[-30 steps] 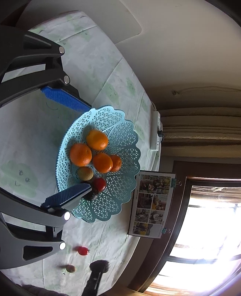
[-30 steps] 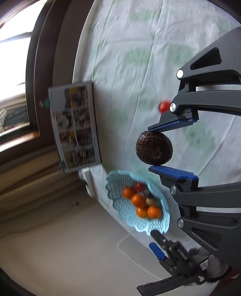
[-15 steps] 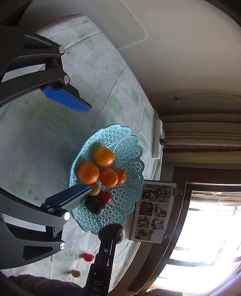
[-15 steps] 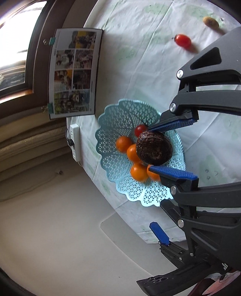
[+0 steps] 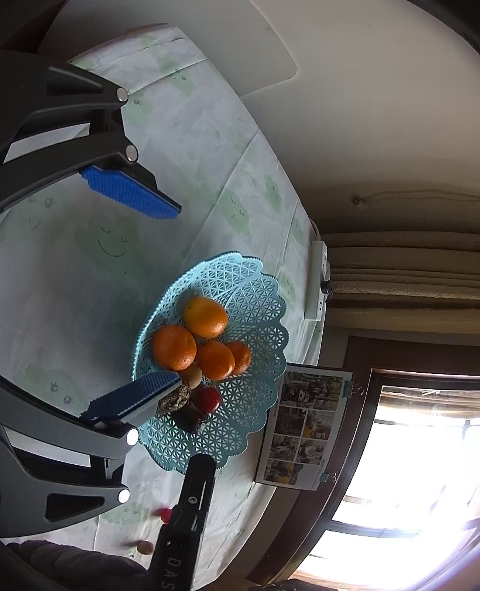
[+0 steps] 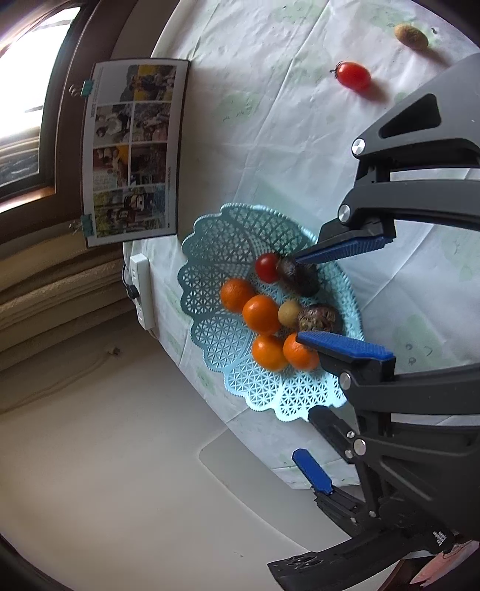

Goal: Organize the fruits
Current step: 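Carry the dark brown fruit into the basket and open the right tool, then reach to the remaining tan round fruit and grasp it with the right tool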

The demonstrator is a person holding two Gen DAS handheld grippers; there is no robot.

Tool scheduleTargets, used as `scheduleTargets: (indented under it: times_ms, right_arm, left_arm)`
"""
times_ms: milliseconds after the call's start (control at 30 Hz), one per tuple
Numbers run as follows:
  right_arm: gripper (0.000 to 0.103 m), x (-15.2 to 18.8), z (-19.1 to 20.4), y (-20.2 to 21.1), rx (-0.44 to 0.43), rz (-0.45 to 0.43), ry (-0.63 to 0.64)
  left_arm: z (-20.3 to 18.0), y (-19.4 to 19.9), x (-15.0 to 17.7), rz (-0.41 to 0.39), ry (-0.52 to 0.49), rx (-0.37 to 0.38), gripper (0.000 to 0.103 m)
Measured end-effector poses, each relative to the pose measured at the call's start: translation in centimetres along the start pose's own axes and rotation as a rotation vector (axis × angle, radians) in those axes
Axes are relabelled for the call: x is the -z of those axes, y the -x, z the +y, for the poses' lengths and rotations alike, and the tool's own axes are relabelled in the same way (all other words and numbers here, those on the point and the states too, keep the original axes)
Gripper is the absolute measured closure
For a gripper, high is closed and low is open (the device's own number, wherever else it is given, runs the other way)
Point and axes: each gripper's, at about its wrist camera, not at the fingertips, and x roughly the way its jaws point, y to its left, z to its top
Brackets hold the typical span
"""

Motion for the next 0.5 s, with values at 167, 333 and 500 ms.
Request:
scheduleTargets:
  times_ms: [167,333,500]
  right_arm:
    - [0.065,1.1,-1.7,1.0,0.033,-0.006,-0.025]
    - [0.065,2.0,-3.7,2.5,0.054,-0.019,-0.066]
    - [0.064,2.7,-5.9,3.9,0.09,-0.036,-0.102]
  left_arm:
    - [-0.9,0.2,-0.2,-0.003,-0.015,0.009,0.017]
    - [-2.0,0.4,-0.3,-0.004,-0.034,0.021,0.017]
    - [-3.2,0.4,-0.4,-0.004,-0.055,0.033,0.017]
